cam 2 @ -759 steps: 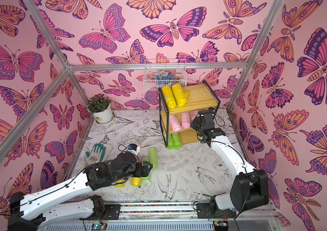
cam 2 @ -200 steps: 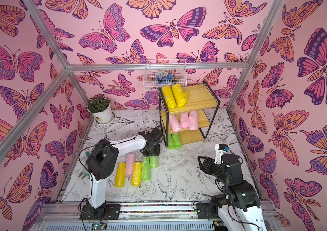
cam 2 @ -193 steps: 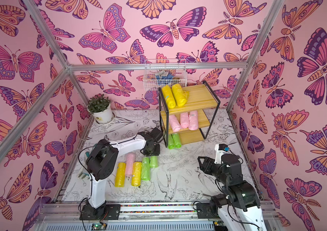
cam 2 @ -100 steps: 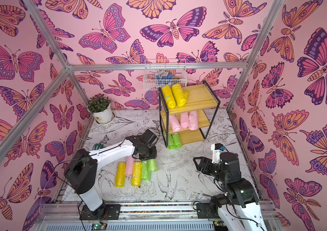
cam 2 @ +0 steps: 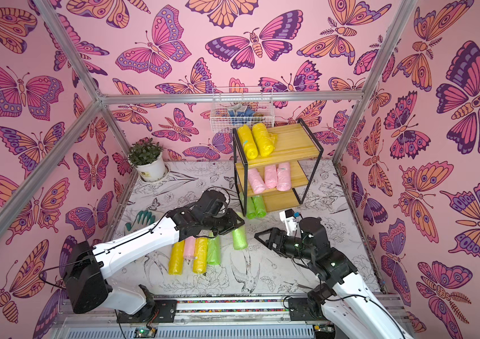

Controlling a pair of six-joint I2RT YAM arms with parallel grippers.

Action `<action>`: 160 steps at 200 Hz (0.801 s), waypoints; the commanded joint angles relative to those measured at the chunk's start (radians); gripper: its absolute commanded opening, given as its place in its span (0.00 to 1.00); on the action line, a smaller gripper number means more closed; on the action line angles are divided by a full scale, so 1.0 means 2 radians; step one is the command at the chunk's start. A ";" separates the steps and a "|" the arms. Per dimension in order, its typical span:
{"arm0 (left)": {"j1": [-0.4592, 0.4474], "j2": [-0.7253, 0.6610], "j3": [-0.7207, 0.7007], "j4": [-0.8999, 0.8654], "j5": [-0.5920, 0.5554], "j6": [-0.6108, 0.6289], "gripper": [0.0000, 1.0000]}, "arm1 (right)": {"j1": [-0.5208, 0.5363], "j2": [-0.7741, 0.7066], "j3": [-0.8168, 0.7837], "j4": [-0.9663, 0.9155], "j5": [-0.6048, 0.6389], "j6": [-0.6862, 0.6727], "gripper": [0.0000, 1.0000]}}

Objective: Sort the rolls of trash bags by color and place them on the shelf
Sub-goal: Pick up the roll of trash bags from the center of the board.

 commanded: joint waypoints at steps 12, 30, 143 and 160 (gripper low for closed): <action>-0.007 -0.019 -0.007 0.038 0.016 -0.028 0.00 | 0.037 0.032 0.021 0.050 0.025 0.018 0.85; -0.009 -0.022 -0.009 0.047 0.015 -0.033 0.00 | 0.048 0.044 0.021 0.051 0.036 0.014 0.85; -0.011 -0.020 -0.022 0.079 0.022 -0.051 0.00 | 0.075 0.077 0.003 0.088 0.051 0.027 0.75; -0.011 -0.020 -0.022 0.080 0.023 -0.051 0.00 | 0.076 0.077 -0.002 0.096 0.051 0.035 0.69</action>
